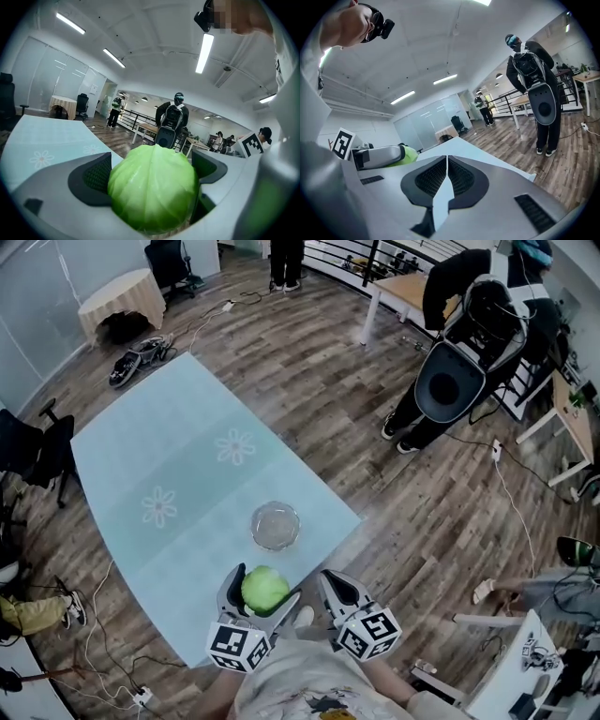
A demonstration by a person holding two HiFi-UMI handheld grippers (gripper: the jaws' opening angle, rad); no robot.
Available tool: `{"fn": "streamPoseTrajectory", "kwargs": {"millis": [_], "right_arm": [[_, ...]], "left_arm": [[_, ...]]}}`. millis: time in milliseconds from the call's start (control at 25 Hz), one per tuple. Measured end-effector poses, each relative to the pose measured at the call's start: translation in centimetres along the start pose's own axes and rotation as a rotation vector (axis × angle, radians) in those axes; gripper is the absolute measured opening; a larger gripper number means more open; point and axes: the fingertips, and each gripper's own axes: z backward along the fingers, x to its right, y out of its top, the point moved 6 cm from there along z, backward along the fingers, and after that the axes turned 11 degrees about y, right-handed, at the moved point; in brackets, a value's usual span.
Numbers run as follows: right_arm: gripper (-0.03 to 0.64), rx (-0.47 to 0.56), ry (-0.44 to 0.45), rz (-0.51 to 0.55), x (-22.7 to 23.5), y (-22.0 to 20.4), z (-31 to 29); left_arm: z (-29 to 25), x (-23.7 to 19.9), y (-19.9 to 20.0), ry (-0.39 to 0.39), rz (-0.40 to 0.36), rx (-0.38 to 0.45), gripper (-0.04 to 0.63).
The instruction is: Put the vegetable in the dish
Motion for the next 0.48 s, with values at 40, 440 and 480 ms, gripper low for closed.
{"fn": "streamPoseTrajectory", "kwargs": {"millis": [40,440,480], "right_arm": [[0.029,-0.007,0.006,0.003,0.0,0.1,-0.5],[0.029,-0.077,0.003,0.004,2.1,-0.4,-5.2],[0.029,-0.085,0.001,0.005,2.4,-0.6,-5.5]], "left_arm": [[-0.5,-0.3,0.0,-0.001,0.001,-0.002,0.545],[-4.9,-3.2,-0.8,0.007,0.032,-0.027,0.545],[-5.2,-3.5,-1.0,0.007,0.034,-0.032,0.545]]}}
